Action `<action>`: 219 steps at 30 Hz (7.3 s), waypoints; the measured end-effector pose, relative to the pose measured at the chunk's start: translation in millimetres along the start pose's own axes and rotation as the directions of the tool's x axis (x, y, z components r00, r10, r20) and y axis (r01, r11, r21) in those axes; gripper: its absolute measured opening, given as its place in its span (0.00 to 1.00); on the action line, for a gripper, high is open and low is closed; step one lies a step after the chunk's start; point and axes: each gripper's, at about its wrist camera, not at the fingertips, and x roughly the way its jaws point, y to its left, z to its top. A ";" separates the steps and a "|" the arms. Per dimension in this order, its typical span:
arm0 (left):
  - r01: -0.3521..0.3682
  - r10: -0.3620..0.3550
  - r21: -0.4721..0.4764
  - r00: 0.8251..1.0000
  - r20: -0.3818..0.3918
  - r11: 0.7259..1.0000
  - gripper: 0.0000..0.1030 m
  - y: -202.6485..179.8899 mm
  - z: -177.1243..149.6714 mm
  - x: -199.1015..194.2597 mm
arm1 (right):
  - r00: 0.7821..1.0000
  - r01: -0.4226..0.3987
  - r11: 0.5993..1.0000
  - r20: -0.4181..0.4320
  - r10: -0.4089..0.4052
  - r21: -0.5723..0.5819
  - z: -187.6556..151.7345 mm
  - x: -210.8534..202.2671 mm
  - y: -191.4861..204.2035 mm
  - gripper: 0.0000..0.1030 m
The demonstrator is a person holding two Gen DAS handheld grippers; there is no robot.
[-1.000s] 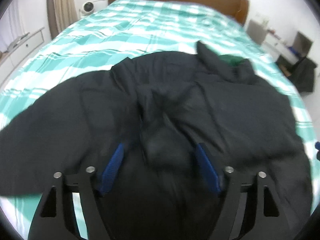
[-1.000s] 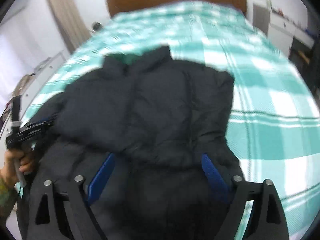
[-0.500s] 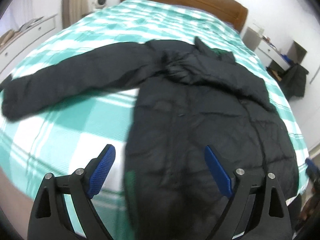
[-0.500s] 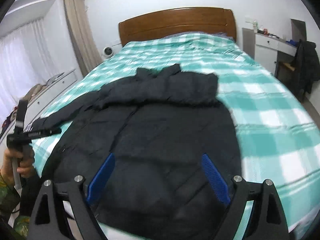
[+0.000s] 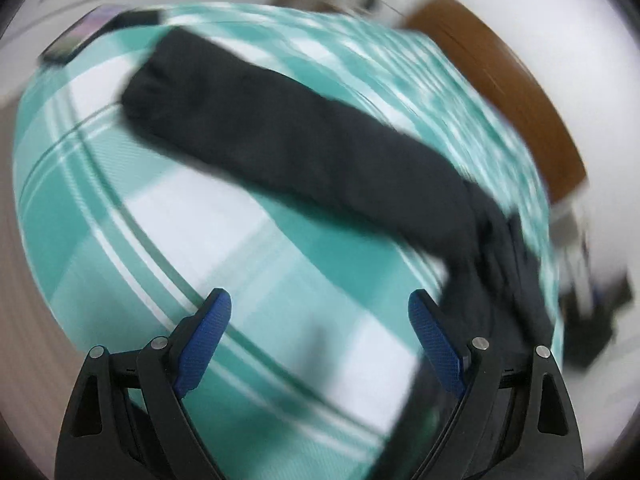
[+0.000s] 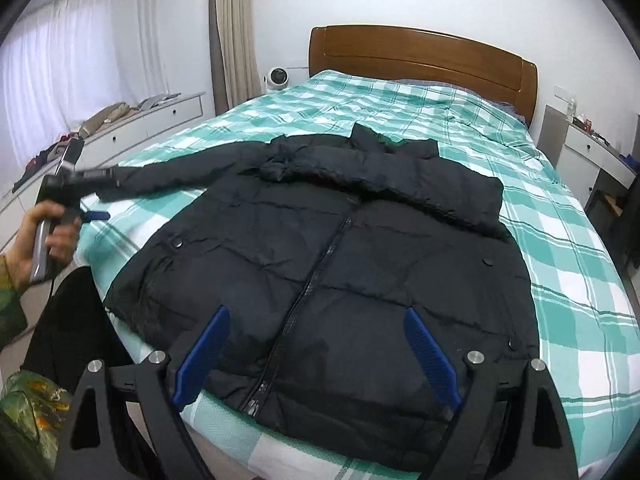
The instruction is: Fold large clothes
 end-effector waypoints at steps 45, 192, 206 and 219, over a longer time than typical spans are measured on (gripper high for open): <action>-0.017 -0.106 0.859 0.991 0.083 0.511 0.12 -350.5 -164.6 50.3 | 1.000 0.001 0.968 -0.021 0.005 0.250 -31.6 -11.8 -55.4 0.88; 0.074 0.008 0.730 0.994 -0.109 0.679 0.98 -247.9 -87.0 128.2 | 0.989 0.063 0.965 -0.148 -0.026 0.253 119.5 252.8 -213.2 0.70; 0.090 -0.045 0.775 0.996 -0.079 0.626 0.99 -168.1 -156.7 54.0 | 0.984 0.032 0.993 -0.177 -0.012 0.112 14.8 118.0 -143.9 0.70; 0.067 -0.098 0.785 0.995 -0.008 0.616 0.99 -161.7 -168.0 70.9 | 1.000 -0.026 0.980 0.016 0.023 0.198 -28.8 114.7 -153.0 0.71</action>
